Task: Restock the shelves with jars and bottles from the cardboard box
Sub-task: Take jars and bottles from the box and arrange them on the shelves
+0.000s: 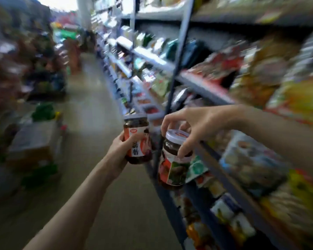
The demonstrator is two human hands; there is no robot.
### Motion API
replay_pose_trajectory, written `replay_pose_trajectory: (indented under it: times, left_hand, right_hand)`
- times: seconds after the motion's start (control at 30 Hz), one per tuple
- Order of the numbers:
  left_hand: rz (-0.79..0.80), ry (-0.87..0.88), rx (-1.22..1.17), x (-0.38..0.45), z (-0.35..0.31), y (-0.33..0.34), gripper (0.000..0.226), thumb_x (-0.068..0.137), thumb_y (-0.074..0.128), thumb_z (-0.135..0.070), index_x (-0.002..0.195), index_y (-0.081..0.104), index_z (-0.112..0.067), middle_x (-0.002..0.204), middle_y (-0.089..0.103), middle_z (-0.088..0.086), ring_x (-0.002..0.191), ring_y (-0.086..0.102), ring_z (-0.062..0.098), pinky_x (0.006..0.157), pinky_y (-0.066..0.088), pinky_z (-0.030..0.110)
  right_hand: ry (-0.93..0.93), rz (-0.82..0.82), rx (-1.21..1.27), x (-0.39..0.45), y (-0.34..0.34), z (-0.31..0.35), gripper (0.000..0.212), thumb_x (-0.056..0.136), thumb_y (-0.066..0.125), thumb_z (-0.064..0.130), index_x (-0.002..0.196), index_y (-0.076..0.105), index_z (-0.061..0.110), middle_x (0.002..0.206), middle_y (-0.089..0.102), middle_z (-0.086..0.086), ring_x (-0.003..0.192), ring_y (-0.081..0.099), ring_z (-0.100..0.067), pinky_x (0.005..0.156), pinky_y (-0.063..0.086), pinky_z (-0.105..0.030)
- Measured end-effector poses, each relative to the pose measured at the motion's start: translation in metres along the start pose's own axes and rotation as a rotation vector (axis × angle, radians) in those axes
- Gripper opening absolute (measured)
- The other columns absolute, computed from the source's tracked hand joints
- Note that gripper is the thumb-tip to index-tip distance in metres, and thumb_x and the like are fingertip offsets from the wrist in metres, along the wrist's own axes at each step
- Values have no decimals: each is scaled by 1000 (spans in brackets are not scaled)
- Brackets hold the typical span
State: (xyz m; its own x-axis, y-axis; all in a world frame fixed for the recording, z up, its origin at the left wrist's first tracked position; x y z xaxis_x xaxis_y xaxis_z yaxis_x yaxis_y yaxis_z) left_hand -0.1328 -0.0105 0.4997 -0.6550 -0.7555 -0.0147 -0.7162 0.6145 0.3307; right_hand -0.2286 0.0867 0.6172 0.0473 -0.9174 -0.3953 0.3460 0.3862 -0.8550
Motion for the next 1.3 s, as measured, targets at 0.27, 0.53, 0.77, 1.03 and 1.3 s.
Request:
replay_pose_trajectory:
  times: [0.27, 0.53, 0.77, 1.03, 1.3]
  left_hand:
    - [766, 264, -85, -81, -130, 375, 92, 17, 90, -53, 95, 64, -12, 78, 73, 6, 65, 70, 16, 56, 56, 25]
    - [1211, 522, -252, -266, -199, 615, 81, 33, 89, -40, 104, 66, -8, 92, 73, 8, 80, 69, 17, 66, 55, 26]
    - [1135, 566, -289, -283, -243, 687, 42, 55, 82, -24, 94, 65, -22, 88, 73, 0, 82, 69, 13, 75, 56, 31]
    - [1088, 394, -129, -235, -248, 716, 59, 52, 77, -32, 108, 64, -15, 89, 73, 2, 76, 69, 15, 65, 54, 29]
    - [1092, 297, -50, -232, -245, 747, 39, 74, 73, -19, 109, 61, -8, 103, 69, 14, 85, 68, 23, 68, 58, 33]
  right_hand:
    - [340, -555, -134, -377, -122, -26, 43, 65, 83, 35, 98, 55, 35, 96, 58, 8, 82, 55, -4, 77, 49, -28]
    - [605, -1188, -44, -685, -126, 1, 38, 64, 76, 37, 96, 58, 28, 85, 68, -5, 72, 54, -15, 62, 39, -27]
    - [914, -1426, -452, -792, -147, 25, 42, 66, 75, 43, 96, 54, 21, 89, 67, -5, 78, 59, -18, 67, 45, -28]
    - [1263, -1589, -657, -810, -152, -36, 40, 75, 68, 52, 96, 54, 22, 91, 54, 5, 87, 53, -18, 66, 37, -30]
    - [1265, -1769, -528, -799, -165, -83, 30, 86, 61, 43, 106, 60, 20, 112, 59, 0, 99, 57, -23, 71, 41, -29]
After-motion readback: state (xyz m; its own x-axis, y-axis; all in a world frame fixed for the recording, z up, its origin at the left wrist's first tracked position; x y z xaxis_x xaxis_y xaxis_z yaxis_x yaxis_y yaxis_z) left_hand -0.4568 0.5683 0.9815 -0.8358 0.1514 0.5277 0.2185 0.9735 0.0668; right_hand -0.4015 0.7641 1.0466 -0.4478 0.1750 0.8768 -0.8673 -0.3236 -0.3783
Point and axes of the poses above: each hand's wrist, its own x-axis towards the middle knuckle, its own y-axis out of the palm, z = x × y, the point moved 8 cm from there along x, towards the middle knuckle
